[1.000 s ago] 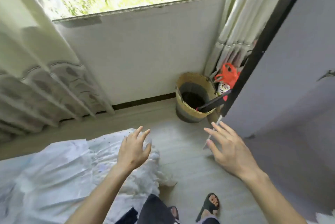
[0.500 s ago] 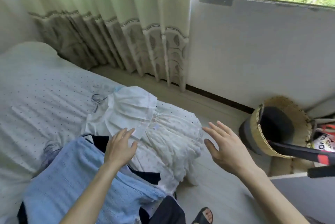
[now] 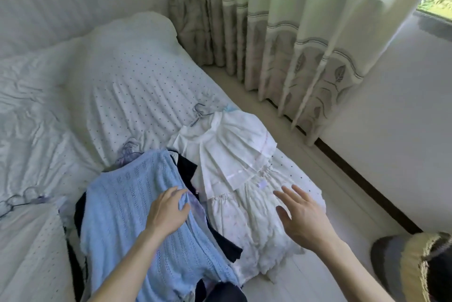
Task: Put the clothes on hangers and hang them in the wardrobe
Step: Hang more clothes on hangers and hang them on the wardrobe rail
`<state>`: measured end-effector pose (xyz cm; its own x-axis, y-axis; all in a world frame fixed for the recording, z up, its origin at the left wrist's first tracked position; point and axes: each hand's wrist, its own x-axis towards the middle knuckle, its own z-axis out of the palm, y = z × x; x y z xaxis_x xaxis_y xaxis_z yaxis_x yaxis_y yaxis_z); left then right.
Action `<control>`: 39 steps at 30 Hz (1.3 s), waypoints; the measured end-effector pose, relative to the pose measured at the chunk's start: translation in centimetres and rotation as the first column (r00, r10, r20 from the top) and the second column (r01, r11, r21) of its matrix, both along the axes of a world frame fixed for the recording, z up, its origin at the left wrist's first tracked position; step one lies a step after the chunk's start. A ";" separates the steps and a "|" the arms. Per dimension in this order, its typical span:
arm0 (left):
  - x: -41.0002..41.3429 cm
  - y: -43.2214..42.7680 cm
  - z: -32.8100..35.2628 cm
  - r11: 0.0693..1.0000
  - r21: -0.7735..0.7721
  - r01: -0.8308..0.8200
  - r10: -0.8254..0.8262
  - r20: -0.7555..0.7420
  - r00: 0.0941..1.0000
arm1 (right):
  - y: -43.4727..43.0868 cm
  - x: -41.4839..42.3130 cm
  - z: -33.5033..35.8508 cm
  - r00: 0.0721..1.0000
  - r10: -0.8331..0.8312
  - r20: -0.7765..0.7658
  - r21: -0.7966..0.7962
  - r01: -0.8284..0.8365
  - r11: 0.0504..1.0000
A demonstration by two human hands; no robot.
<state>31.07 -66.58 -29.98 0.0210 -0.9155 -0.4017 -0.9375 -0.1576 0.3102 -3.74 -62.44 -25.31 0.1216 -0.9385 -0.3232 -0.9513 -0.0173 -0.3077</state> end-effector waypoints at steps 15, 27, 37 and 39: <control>6.3 -25.5 -12.8 0.969 0.246 -0.013 0.010 0.013 1.000 | -23.4 9.1 -14.0 0.994 0.081 -0.077 0.381 -0.045 0.924; 9.6 -40.5 -24.0 0.975 0.189 -0.116 0.122 -0.020 0.992 | -24.7 11.9 -26.0 0.983 0.098 -0.155 0.584 0.011 0.812; 8.6 -41.5 -24.6 0.936 0.185 -0.300 0.318 -0.078 0.945 | -25.9 10.5 -25.7 0.998 0.011 -0.058 0.611 0.027 0.791; 8.1 -40.5 -23.5 0.952 0.143 -0.271 0.288 -0.120 0.950 | -26.0 10.5 -25.1 0.999 -0.046 -0.025 0.627 0.051 0.777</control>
<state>39.14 -107.08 -53.45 0.2053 -0.8240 -0.5281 -0.7998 -0.4523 0.3947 6.77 -88.40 -50.45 0.0762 -0.5318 -0.8435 -0.9481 0.2231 -0.2264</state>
